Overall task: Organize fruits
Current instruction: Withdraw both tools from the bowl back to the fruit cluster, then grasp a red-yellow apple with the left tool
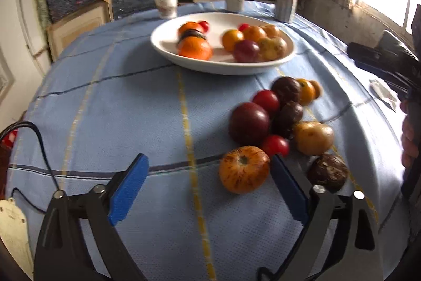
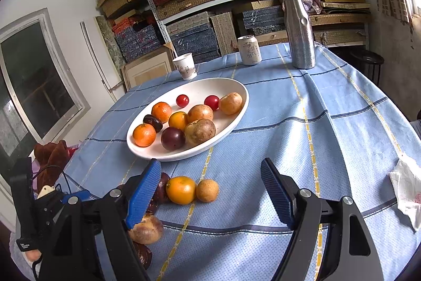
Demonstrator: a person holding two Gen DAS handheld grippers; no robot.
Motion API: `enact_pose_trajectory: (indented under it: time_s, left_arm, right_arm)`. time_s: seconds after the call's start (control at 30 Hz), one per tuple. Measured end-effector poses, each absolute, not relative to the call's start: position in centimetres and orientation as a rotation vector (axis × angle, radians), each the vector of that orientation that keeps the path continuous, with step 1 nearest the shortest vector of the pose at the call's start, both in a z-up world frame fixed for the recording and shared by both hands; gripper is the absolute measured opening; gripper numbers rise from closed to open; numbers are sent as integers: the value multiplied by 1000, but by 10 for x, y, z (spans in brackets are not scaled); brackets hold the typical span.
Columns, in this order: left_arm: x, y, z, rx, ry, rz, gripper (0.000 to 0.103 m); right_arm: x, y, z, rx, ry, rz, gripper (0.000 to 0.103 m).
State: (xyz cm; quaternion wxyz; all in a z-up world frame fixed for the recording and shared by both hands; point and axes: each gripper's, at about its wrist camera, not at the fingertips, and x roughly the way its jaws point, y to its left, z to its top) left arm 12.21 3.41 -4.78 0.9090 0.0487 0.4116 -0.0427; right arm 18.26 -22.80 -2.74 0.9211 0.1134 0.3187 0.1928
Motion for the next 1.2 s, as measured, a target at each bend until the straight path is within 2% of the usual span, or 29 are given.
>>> enact_pose_trajectory:
  time_s: [0.17,0.77,0.9,1.1,1.17,1.2]
  left_arm:
    - [120,57,-37,93,755,97,99]
    - [123,82,-36,0,773,150,98]
    - [108,62,-25,31,705,3,98]
    - [95,23,-31,149,722,-193,98]
    - [97,15,-35,167,746,-229,95]
    - [98,13,-37,169,758,-240,81]
  right_arm:
    - [184,-231,-29,243,651,393,79]
    - [183,-232,-29,247,658,396,79]
    - [183,-232,-29,254,658,398,79]
    - [183,-231,-29,249,660,402,79]
    - [183,-230,-29,242,662,404,79]
    - [182,-229,-30,239,663,405,79]
